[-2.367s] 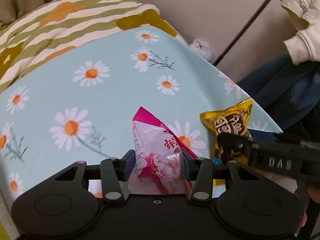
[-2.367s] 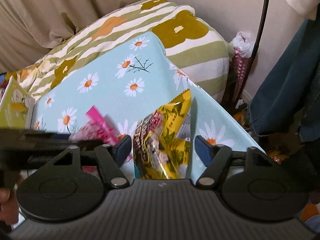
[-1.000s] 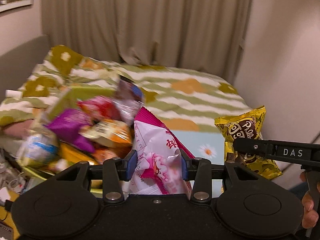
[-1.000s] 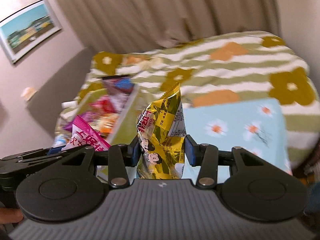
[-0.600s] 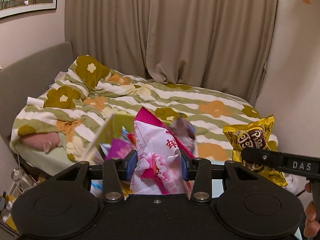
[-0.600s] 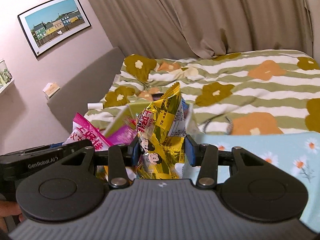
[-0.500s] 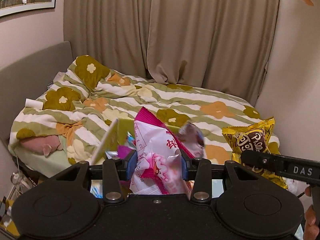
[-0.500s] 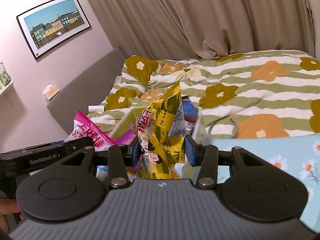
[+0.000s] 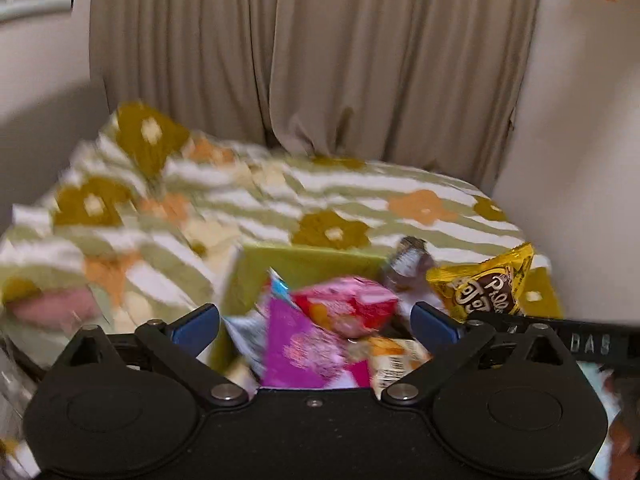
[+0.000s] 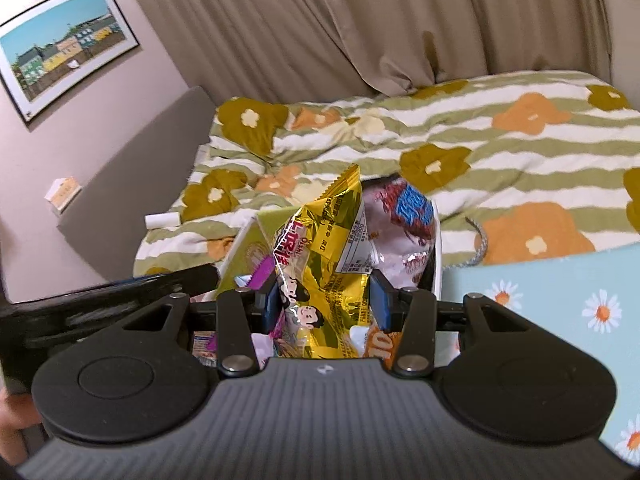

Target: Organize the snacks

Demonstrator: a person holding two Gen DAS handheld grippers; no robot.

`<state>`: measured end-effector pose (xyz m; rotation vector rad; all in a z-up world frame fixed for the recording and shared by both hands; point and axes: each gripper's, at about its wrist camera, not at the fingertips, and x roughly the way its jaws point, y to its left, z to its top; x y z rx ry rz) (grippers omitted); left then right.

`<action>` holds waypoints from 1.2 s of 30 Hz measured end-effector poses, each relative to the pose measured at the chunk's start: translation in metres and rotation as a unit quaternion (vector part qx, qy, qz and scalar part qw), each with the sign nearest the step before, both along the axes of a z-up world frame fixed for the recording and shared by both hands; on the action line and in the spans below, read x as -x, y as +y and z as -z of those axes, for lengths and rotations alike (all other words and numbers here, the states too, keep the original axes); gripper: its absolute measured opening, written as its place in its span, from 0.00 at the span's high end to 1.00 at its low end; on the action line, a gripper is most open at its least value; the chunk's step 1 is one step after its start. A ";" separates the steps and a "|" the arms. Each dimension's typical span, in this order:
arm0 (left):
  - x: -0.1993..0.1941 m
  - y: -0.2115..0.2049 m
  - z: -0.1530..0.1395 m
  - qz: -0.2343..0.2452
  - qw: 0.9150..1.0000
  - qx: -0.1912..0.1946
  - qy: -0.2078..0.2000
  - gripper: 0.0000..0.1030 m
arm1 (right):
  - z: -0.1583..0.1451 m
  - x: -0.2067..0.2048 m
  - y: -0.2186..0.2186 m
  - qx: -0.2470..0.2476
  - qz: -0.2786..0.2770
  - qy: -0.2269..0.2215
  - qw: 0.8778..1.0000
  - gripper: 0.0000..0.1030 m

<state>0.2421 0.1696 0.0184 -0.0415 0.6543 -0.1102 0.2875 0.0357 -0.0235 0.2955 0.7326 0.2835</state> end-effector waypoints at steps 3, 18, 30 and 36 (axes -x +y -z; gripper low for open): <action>0.005 0.005 0.001 0.012 1.000 -0.021 0.001 0.00 | -0.001 -0.002 0.004 0.004 0.005 0.004 1.000 0.42; 0.021 0.026 0.018 0.020 0.999 -0.016 0.023 0.00 | 0.003 -0.034 0.049 0.048 -0.033 0.015 0.998 0.00; 0.070 0.004 0.006 -0.016 1.000 -0.025 0.004 0.00 | -0.006 0.019 0.027 0.061 -0.033 -0.044 0.997 0.00; 0.108 -0.020 -0.026 -0.030 0.999 -0.030 -0.034 0.00 | -0.039 0.073 -0.002 0.082 -0.018 -0.081 0.993 0.00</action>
